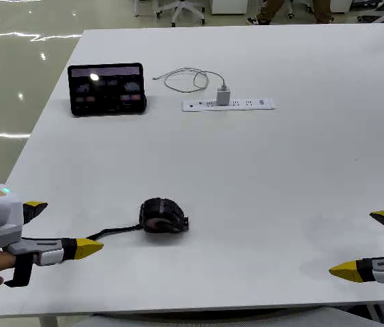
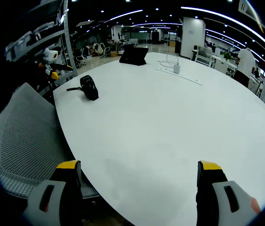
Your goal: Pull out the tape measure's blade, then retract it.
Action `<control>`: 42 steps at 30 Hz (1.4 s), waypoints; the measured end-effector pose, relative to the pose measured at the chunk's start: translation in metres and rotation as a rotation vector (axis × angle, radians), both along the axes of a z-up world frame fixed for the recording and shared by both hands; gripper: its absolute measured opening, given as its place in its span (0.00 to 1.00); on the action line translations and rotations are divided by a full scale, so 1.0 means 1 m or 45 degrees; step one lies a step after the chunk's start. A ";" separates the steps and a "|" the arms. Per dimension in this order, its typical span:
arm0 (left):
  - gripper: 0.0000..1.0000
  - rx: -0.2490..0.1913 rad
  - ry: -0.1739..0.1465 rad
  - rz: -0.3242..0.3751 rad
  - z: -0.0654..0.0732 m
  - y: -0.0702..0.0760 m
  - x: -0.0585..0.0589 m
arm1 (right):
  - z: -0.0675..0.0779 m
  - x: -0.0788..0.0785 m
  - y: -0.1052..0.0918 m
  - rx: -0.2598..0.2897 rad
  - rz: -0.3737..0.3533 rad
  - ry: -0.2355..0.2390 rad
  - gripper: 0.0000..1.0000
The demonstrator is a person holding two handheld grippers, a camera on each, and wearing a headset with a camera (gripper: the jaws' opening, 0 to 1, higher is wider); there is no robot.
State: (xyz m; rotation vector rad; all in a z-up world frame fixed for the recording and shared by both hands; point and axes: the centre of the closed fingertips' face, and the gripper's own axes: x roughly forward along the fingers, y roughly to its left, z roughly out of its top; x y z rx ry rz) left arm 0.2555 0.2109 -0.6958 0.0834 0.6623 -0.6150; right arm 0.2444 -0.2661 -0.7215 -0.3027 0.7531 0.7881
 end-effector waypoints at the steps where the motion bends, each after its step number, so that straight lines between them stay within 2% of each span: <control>1: 1.00 0.003 0.004 -0.003 -0.001 -0.001 -0.001 | 0.000 0.000 -0.001 -0.003 0.000 -0.002 0.98; 13: 1.00 0.011 0.005 -0.011 -0.002 -0.003 0.001 | -0.001 -0.003 -0.002 0.004 -0.003 0.012 0.98; 20: 1.00 0.003 -0.024 -0.030 0.004 -0.005 0.007 | 0.001 0.001 0.000 0.007 -0.002 -0.005 1.00; 27: 1.00 0.001 -0.033 -0.071 0.008 -0.014 0.014 | 0.004 0.005 0.006 0.003 0.025 -0.016 1.00; 30: 1.00 -0.003 -0.044 -0.123 0.011 -0.023 0.016 | 0.007 0.010 0.009 0.000 0.040 -0.027 1.00; 35: 1.00 -0.003 -0.033 -0.178 0.011 -0.034 0.020 | 0.011 0.016 0.016 0.002 0.060 -0.037 1.00; 39: 1.00 0.025 -0.038 -0.235 0.009 -0.045 0.026 | 0.006 0.020 0.026 -0.002 0.090 -0.031 1.00; 40: 1.00 0.045 -0.049 -0.287 0.008 -0.050 0.027 | 0.003 0.019 0.031 -0.004 0.108 -0.023 1.00; 42: 1.00 0.040 -0.076 -0.367 0.008 -0.060 0.026 | 0.001 0.021 0.035 -0.007 0.122 -0.024 1.00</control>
